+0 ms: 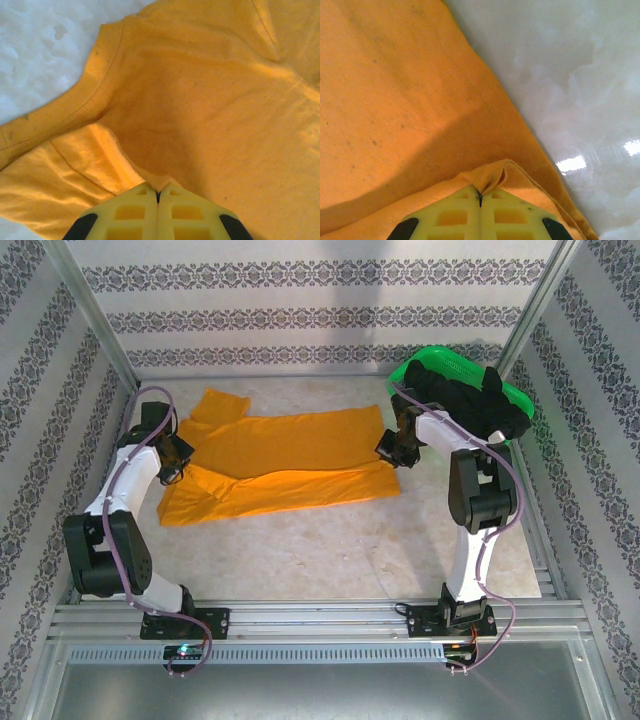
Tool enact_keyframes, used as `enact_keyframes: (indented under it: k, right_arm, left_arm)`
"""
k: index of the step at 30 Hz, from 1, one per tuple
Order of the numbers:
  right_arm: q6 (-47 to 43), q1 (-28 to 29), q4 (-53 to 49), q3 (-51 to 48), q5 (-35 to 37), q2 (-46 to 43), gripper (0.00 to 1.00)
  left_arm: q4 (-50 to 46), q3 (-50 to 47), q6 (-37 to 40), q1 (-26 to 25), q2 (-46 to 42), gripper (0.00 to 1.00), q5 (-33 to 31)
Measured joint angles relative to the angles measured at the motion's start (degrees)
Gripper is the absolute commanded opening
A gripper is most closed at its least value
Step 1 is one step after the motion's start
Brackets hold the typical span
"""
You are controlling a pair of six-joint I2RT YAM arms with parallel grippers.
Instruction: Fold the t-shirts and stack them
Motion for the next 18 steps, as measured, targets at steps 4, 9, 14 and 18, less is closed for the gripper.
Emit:
enact_keyframes:
  k: [4,9,14,18]
  right_arm:
    - [-0.1,-0.1,0.0,1.9,0.0,2.0,0.31]
    - [-0.5,-1.0,-0.6,2.9,0.3,2.5,0.52]
    - [-1.8,-1.9,-0.2,-2.1,1.1,-2.6,0.55]
    - [-2.7,-2.1,0.7,-10.3,1.2,-10.3,0.54]
  left_arm:
    - [1.7,1.8,0.9,0.8,3.8,0.29,1.8]
    - [2.5,3.3,2.1,2.2,6.8,0.65,4.1]
    - [2.1,-1.5,2.3,2.4,-0.3,0.61,4.2]
    - [0.0,-12.3,0.0,2.6,-12.0,0.54,4.7]
